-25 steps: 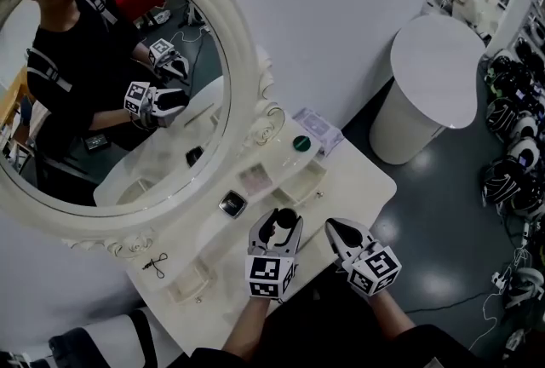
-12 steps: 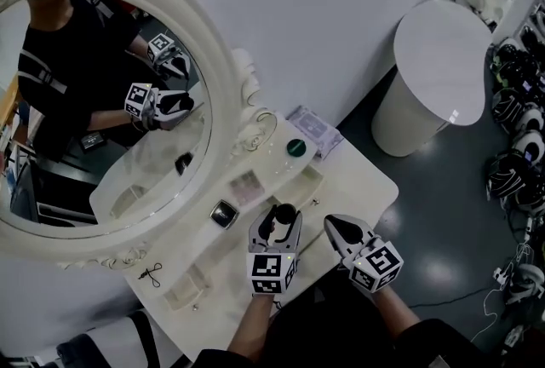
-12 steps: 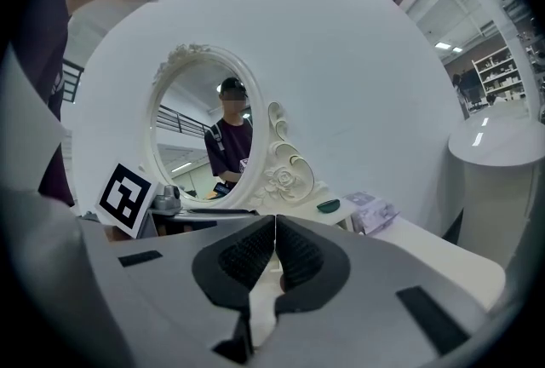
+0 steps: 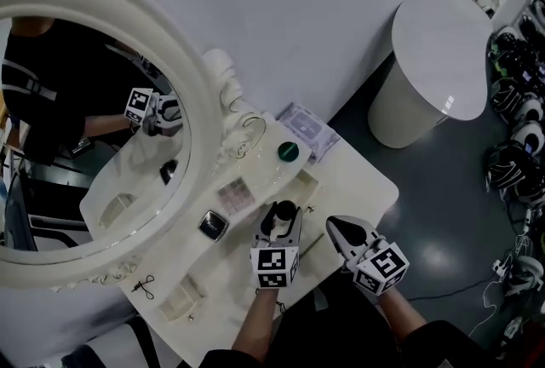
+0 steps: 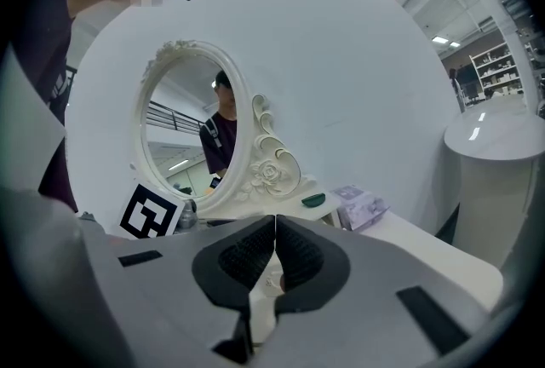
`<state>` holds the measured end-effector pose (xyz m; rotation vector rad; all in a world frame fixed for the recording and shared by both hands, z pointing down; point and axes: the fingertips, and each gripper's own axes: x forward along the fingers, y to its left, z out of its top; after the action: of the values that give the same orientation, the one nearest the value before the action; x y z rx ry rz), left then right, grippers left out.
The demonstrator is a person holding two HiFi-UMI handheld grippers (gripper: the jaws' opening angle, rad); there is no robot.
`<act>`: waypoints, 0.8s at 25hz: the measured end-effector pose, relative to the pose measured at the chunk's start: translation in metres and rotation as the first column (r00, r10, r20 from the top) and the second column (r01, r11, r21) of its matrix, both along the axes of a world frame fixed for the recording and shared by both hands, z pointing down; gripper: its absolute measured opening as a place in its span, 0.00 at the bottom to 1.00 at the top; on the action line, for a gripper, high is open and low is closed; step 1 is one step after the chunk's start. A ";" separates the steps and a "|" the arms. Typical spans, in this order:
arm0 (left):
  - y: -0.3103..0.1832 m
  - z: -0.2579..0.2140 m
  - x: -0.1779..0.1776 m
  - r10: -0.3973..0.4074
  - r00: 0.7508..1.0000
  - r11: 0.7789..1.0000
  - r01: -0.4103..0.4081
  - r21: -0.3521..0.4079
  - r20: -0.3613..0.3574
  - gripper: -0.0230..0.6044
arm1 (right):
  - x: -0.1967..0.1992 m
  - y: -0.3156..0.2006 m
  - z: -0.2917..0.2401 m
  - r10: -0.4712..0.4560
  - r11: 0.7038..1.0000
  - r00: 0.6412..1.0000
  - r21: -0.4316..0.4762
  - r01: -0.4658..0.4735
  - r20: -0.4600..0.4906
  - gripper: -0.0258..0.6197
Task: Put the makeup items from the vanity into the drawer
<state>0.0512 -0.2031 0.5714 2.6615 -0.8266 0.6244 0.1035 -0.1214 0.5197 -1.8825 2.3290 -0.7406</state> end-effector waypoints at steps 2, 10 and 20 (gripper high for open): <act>-0.002 0.008 0.004 0.001 1.000 1.000 0.000 -0.006 0.018 0.40 | 0.005 -0.001 0.002 0.007 1.000 1.000 -0.005 -0.007 0.005 0.08; -0.012 0.034 0.015 -0.011 0.998 1.000 0.012 -0.025 0.064 0.40 | 0.014 -0.001 0.015 0.021 0.999 1.000 -0.033 -0.020 0.014 0.08; -0.015 0.035 0.020 -0.023 0.999 1.000 0.023 -0.002 0.043 0.40 | 0.024 0.004 0.020 0.032 0.999 0.999 -0.042 -0.031 0.012 0.08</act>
<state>0.0713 -0.2176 0.6060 2.6410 -0.8657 0.6790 0.1273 -0.1174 0.5397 -1.9207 2.2879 -0.8026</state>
